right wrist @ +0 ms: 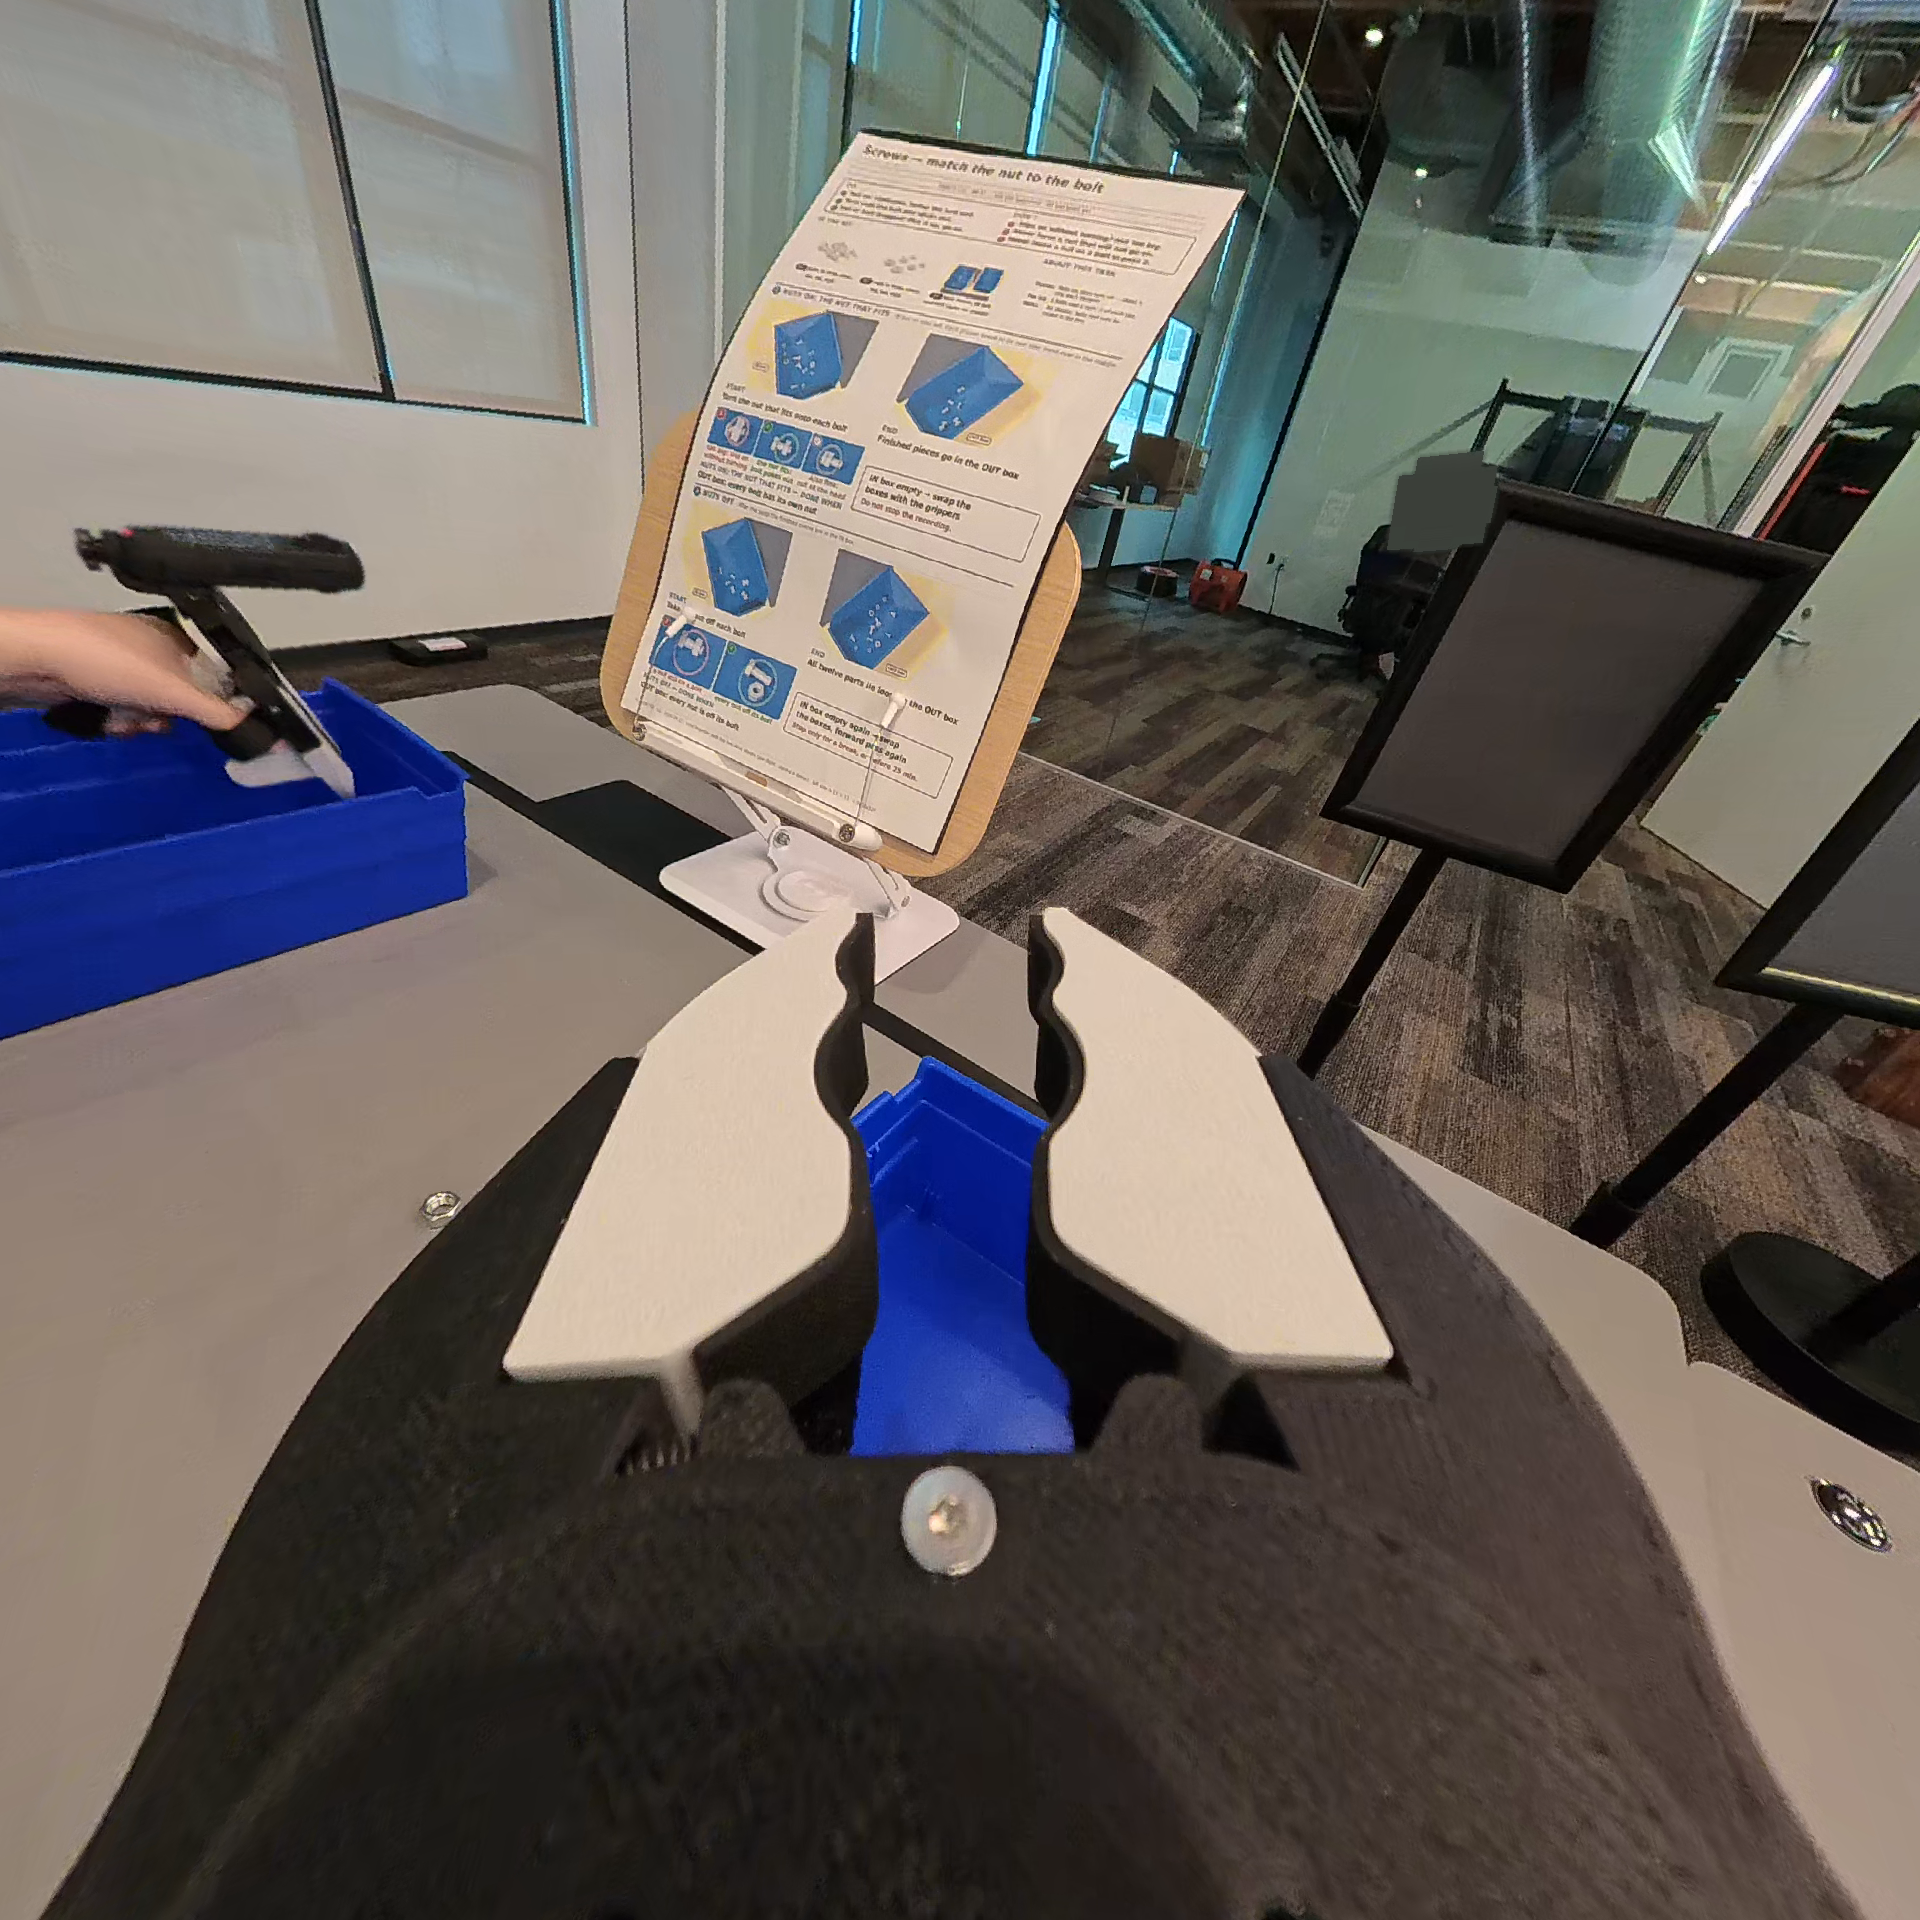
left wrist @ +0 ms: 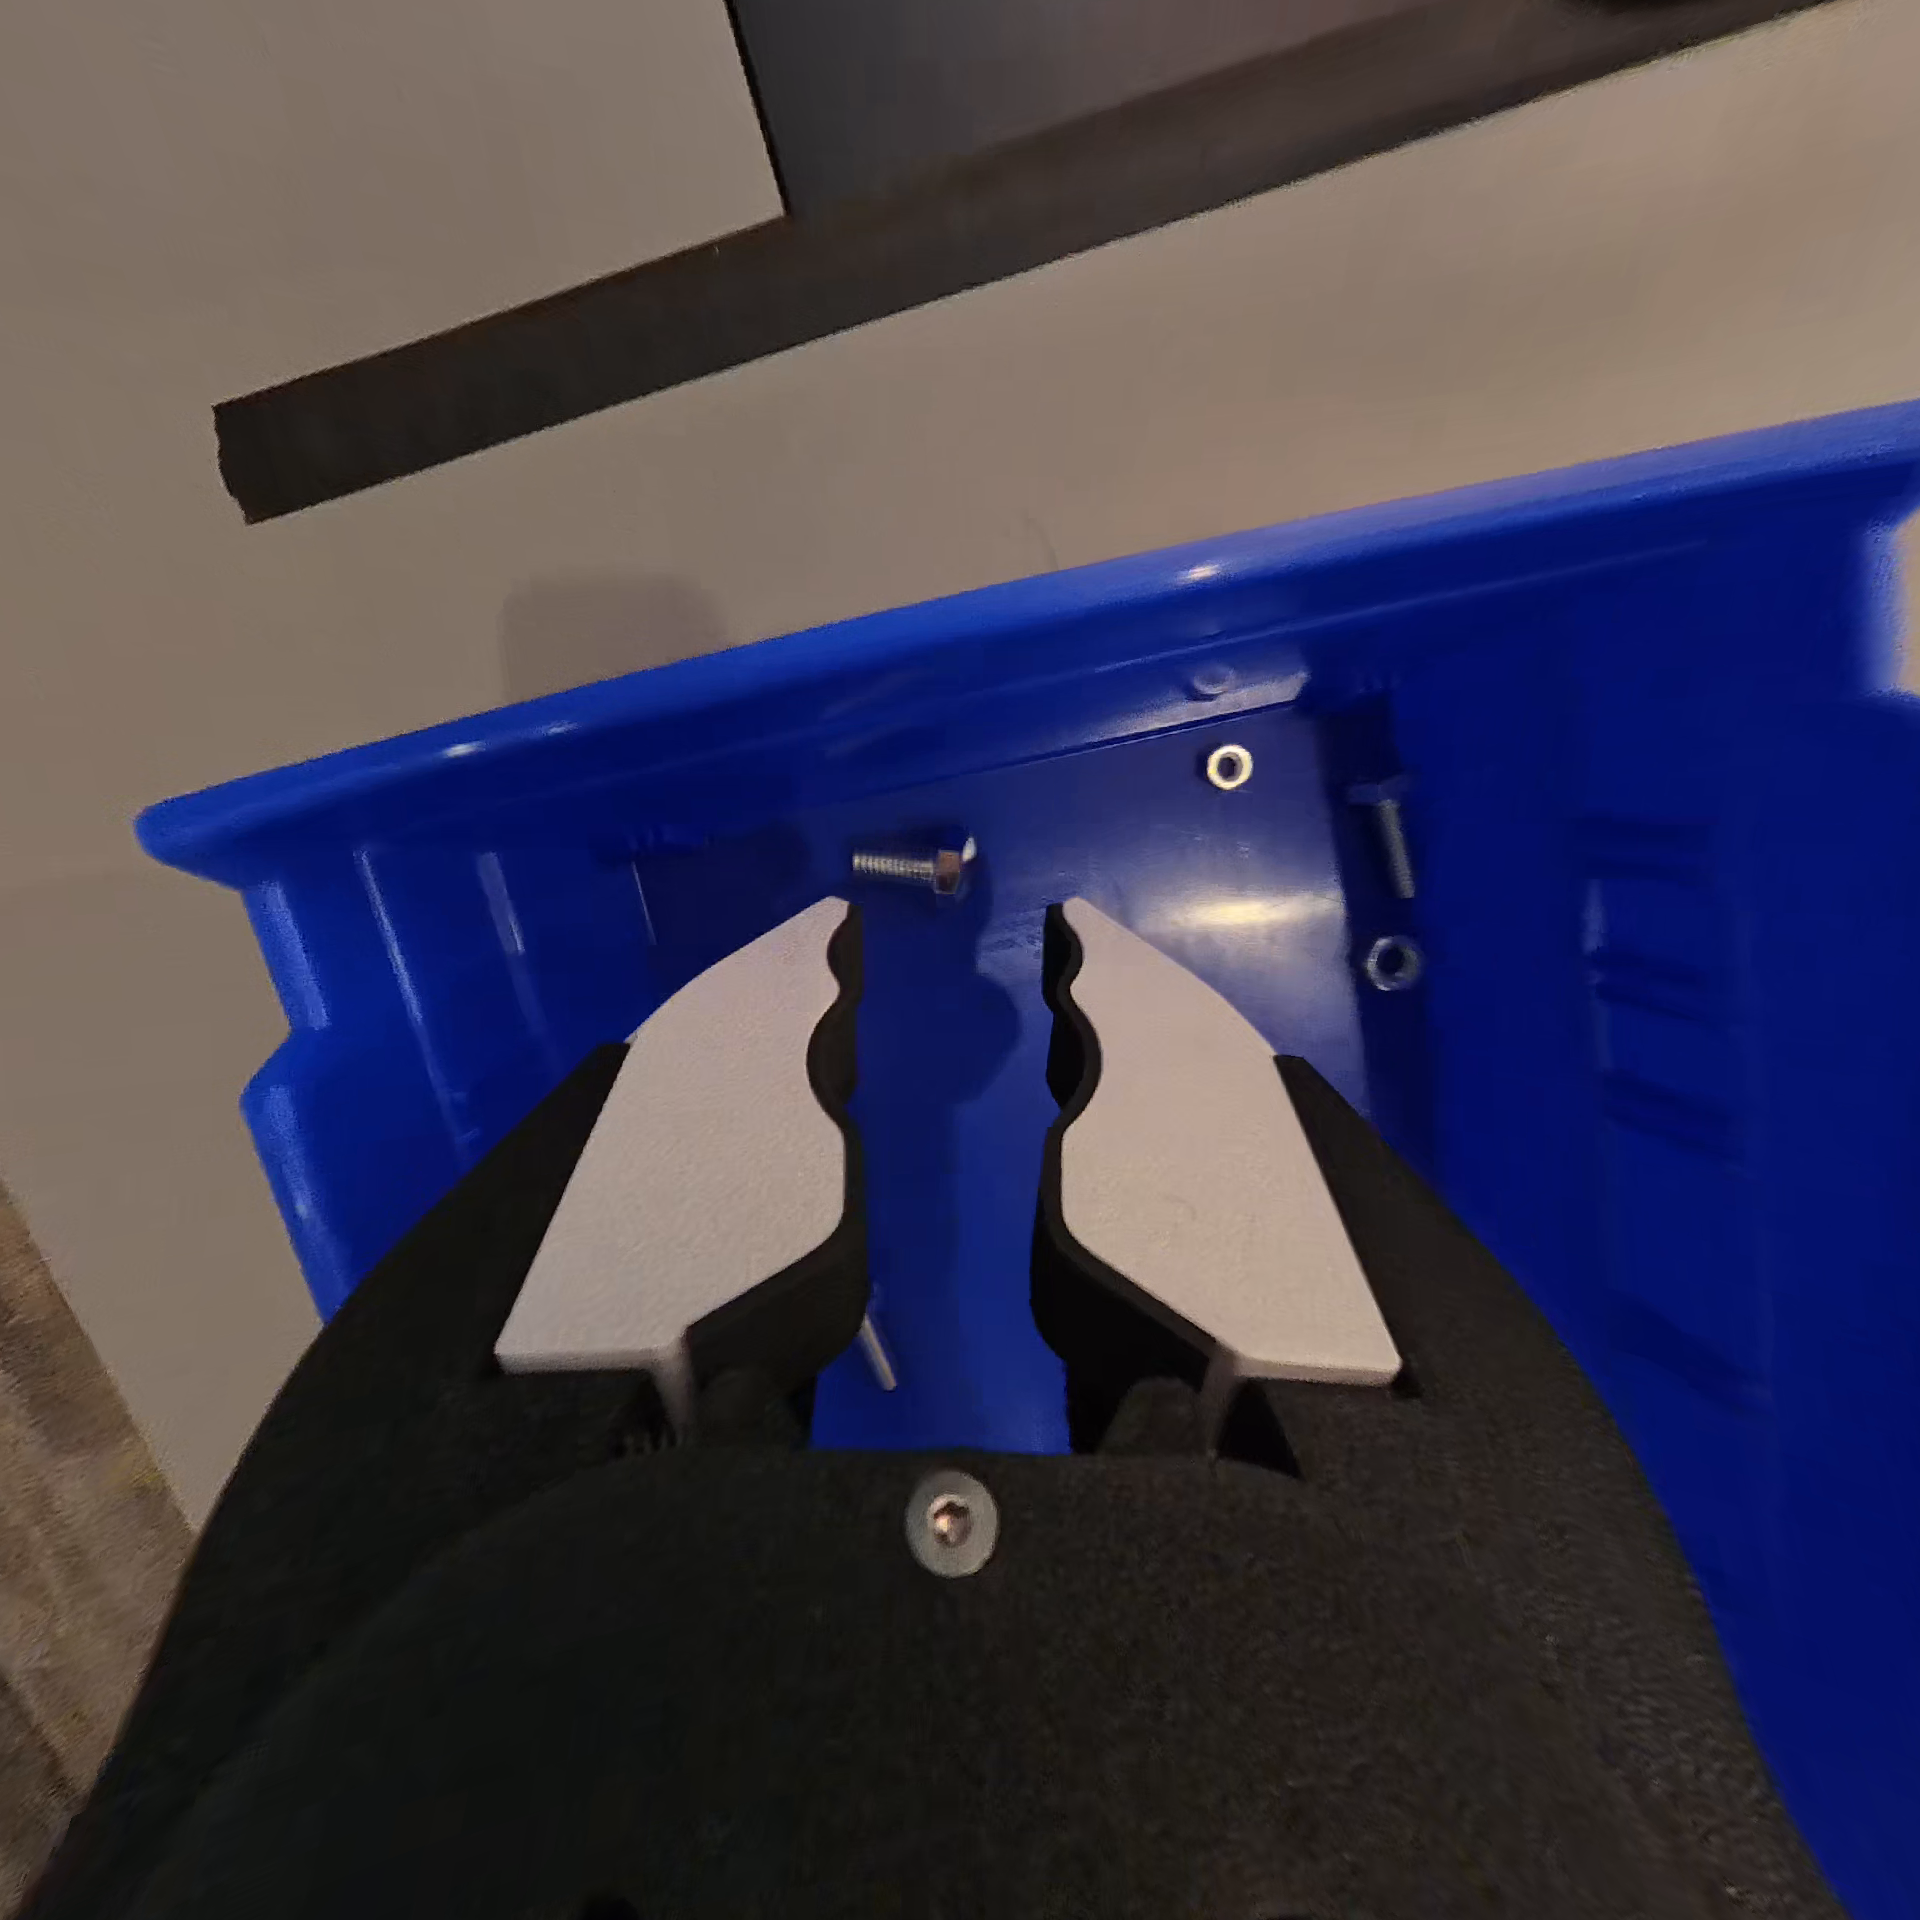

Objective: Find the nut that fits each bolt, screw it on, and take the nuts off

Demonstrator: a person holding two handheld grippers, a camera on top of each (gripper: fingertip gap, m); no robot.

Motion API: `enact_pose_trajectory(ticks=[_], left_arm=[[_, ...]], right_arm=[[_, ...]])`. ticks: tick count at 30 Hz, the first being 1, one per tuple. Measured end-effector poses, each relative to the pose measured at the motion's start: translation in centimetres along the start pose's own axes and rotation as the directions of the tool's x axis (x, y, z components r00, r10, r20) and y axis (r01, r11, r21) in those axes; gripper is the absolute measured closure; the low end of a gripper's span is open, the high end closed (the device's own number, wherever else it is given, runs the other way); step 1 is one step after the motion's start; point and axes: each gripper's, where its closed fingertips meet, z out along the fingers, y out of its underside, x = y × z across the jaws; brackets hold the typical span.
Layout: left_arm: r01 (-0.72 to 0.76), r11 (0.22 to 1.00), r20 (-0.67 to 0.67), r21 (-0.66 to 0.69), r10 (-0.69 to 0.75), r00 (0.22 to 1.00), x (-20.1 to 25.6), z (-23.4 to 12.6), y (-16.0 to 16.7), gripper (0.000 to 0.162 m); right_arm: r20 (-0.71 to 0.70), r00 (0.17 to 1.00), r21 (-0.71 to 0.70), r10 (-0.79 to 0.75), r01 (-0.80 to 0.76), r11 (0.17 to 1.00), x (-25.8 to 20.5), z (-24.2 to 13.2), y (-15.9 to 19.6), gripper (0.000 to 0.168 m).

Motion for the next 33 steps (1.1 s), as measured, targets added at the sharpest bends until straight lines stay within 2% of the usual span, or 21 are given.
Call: enact_pose_trajectory(ticks=[9, 13, 33], left_arm=[[0.042, 0.997, 0.031, -0.058, -0.040, 0.999, -1.3, 3.2, 0.6, 0.128], [0.051, 0.997, -0.010, -0.061, -0.052, 0.999, -0.9, 3.8, 0.8, 0.129], [0.049, 0.996, -0.069, -0.074, -0.054, 0.996, -0.5, 4.7, 0.6, 0.134]], right_arm=[[-0.005, 1.000, 0.006, 0.020, -0.020, 1.000, 0.6, -0.4, 0.3, 0.139], [-0.003, 0.999, 0.025, 0.034, -0.034, 0.999, 0.9, -0.6, 0.2, 0.139], [0.000, 1.000, 0.023, 0.028, -0.028, 0.999, 0.7, -0.4, 0.1, 0.139]])
